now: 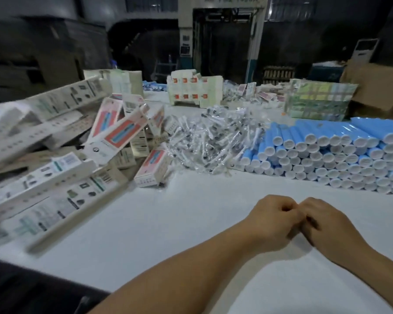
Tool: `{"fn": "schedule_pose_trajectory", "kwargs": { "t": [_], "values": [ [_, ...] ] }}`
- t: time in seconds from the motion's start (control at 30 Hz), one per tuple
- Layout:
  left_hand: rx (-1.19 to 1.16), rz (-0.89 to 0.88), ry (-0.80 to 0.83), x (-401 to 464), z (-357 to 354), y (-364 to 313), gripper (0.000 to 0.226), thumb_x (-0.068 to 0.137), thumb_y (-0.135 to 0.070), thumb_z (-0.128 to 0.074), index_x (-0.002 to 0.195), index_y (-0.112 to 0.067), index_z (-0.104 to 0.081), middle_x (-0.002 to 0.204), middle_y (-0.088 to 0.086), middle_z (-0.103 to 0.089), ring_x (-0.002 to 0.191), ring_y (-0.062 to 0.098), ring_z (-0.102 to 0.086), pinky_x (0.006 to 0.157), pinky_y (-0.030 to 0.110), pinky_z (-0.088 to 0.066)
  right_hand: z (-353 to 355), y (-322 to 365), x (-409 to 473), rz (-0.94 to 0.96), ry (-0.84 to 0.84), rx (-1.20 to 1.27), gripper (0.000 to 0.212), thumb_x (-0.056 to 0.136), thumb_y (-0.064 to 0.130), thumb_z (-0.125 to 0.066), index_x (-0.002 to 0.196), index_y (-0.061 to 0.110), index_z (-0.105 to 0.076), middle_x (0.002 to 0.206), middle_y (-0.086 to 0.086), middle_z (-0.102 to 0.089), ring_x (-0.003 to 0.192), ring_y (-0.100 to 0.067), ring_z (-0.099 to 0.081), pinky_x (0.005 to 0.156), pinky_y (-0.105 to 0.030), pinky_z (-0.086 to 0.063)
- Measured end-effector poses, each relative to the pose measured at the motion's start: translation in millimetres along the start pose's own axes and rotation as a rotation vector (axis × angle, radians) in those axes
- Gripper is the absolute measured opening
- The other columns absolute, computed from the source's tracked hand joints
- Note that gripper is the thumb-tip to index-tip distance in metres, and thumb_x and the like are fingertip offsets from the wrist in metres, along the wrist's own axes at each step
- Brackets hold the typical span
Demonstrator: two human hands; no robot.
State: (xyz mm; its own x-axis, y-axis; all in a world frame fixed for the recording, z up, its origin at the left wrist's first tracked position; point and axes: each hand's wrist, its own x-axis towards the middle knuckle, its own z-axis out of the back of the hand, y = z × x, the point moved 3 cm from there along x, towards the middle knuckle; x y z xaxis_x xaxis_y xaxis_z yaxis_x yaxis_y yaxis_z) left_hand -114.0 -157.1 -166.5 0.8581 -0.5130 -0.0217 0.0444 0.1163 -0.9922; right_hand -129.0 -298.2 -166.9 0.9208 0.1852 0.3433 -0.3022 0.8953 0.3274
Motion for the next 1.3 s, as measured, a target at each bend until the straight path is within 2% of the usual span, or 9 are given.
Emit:
{"fn": "schedule_pose_trajectory", "kwargs": {
  "t": [0.17,0.4,0.5,0.6,0.83,0.97,1.07,1.17,1.3],
  "values": [
    [0.434,-0.078,-0.044,0.0,58.4,-43.6,0.013,0.092,-0.016,-0.057,0.090,-0.007,-0.066,0.089,0.007,-0.066,0.076,0.018,-0.062,0.066,0.026,-0.051,-1.6,-1.4,0.0,0.013,-0.032,-0.008,0.031,0.082,0.000,-0.066,0.077,0.031,-0.066,0.080,0.017,-0.058,0.079,-0.007,-0.056,0.064,-0.022,-0.040],
    [1.360,-0.026,-0.629,-28.4,232.9,-94.4,0.020,0.093,-0.020,-0.049,0.108,-0.014,-0.061,0.109,0.005,-0.061,0.095,0.021,-0.058,0.080,0.037,-0.053,-4.9,-7.9,1.0,-0.027,-0.011,0.064,0.038,0.082,0.005,-0.067,0.079,0.043,-0.064,0.093,0.023,-0.057,0.088,-0.001,-0.055,0.073,-0.026,-0.042],
    [1.529,0.253,-0.766,-43.5,292.3,-90.3,0.054,0.088,-0.034,-0.056,0.137,-0.018,-0.041,0.138,0.011,-0.042,0.128,0.032,-0.037,0.102,0.051,-0.037,-5.3,-6.9,2.4,-0.038,-0.018,0.061,0.038,0.082,0.005,-0.067,0.079,0.042,-0.064,0.098,0.025,-0.055,0.087,-0.002,-0.055,0.074,-0.036,-0.047],
    [1.556,0.503,-0.740,-53.1,317.4,-71.9,0.076,0.083,-0.043,-0.062,0.145,-0.016,-0.026,0.146,0.017,-0.031,0.135,0.038,-0.027,0.107,0.057,-0.029,-4.7,-5.5,2.5,-0.041,-0.021,0.067,0.036,0.083,0.004,-0.067,0.078,0.040,-0.065,0.087,0.020,-0.058,0.088,0.000,-0.054,0.073,-0.029,-0.044],
    [1.522,0.486,-0.872,-50.9,317.9,-65.2,0.068,0.085,-0.017,-0.055,0.145,-0.009,-0.023,0.140,0.018,-0.040,0.129,0.038,-0.036,0.106,0.052,-0.032,-1.6,-0.2,1.5,-0.046,-0.016,0.083,0.035,0.084,0.004,-0.066,0.077,0.039,-0.066,0.082,0.019,-0.059,0.088,0.001,-0.054,0.071,-0.023,-0.042],
    [1.251,0.340,-0.939,-48.5,310.9,-91.2,0.045,0.091,-0.022,-0.050,0.134,-0.014,-0.037,0.115,0.012,-0.055,0.102,0.029,-0.056,0.083,0.042,-0.051,-0.1,3.4,0.9,-0.041,-0.026,0.068,0.036,0.084,0.005,-0.067,0.077,0.041,-0.063,0.082,0.021,-0.059,0.087,0.004,-0.054,0.068,-0.020,-0.043],
    [0.670,0.031,-0.927,-41.5,275.5,-108.7,0.037,0.094,-0.028,-0.052,0.127,-0.013,-0.045,0.106,0.005,-0.057,0.077,0.018,-0.058,0.057,0.031,-0.048,0.6,6.3,1.0,-0.037,-0.026,0.060,0.036,0.086,0.008,-0.064,0.078,0.042,-0.060,0.083,0.020,-0.058,0.087,0.002,-0.053,0.068,-0.022,-0.043],
    [-0.101,-0.077,-0.701,-27.1,213.2,-97.8,0.033,0.090,-0.012,-0.056,0.122,-0.008,-0.048,0.117,0.011,-0.058,0.094,0.027,-0.060,0.074,0.039,-0.053,1.0,6.1,-0.1,-0.052,-0.011,0.080,0.030,0.088,0.009,-0.062,0.079,0.037,-0.062,0.084,0.016,-0.058,0.085,0.001,-0.054,0.069,-0.016,-0.040],
    [-0.956,0.093,-0.396,-7.9,118.1,-59.0,0.038,0.082,0.003,-0.043,0.119,-0.004,-0.050,0.122,0.023,-0.059,0.113,0.042,-0.057,0.092,0.059,-0.045,4.1,1.5,-0.8,-0.129,-0.049,0.246,0.020,0.091,0.010,-0.058,0.083,0.024,-0.069,0.083,0.008,-0.065,0.081,0.003,-0.056,0.070,-0.009,-0.039]
  ]
}}
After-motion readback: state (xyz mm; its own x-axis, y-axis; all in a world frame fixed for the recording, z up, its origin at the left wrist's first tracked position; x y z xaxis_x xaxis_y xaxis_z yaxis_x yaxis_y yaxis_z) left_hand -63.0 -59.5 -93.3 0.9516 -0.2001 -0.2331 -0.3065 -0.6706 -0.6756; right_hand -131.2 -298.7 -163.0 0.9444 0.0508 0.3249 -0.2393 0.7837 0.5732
